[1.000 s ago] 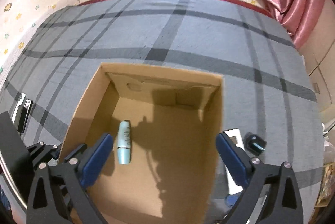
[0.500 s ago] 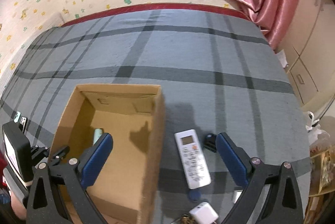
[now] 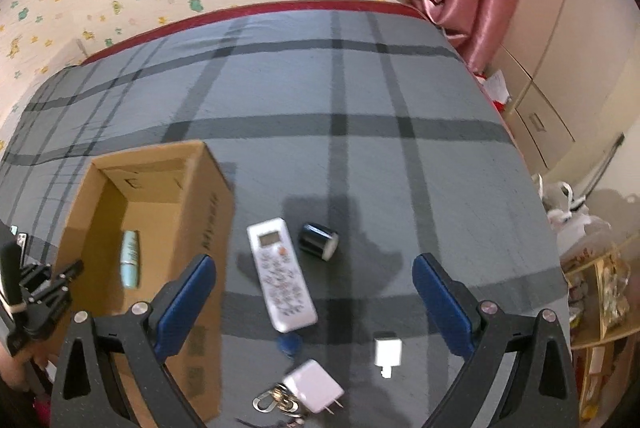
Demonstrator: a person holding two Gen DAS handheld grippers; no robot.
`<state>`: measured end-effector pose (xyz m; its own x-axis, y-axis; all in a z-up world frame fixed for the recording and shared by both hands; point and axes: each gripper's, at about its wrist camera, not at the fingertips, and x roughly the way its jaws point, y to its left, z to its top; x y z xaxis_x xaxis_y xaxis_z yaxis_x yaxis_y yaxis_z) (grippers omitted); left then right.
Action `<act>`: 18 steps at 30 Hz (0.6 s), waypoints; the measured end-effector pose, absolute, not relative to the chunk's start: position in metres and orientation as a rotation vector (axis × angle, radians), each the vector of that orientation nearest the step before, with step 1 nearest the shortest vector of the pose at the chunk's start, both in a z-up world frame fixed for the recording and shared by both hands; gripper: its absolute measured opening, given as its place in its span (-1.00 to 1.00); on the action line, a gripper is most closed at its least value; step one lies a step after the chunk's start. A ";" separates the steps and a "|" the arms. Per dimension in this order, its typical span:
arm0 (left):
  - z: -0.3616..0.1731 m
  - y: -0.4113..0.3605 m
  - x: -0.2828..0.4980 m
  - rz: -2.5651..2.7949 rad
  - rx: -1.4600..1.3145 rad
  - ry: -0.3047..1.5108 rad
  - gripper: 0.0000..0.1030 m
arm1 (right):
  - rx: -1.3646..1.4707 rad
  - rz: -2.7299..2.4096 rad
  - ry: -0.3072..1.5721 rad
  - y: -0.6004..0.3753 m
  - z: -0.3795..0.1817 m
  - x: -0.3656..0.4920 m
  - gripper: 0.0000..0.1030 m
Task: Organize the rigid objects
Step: 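Move the right gripper back to the small white adapter and close on it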
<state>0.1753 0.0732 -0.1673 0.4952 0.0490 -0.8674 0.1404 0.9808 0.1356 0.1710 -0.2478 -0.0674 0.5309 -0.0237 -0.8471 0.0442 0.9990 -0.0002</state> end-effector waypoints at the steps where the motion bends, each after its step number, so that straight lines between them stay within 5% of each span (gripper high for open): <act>1: -0.167 0.073 0.175 -0.056 0.199 1.053 -0.69 | 0.026 -0.045 1.016 -0.252 -0.070 0.169 0.96; 18: -0.168 0.071 0.176 -0.051 0.204 1.055 -0.69 | 0.074 -0.120 1.092 -0.307 -0.144 0.141 0.96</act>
<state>0.1762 0.0715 -0.1679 0.4942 0.0557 -0.8676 0.1390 0.9800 0.1421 0.1407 -0.3069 -0.1441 0.4552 -0.0611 -0.8883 0.1340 0.9910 0.0006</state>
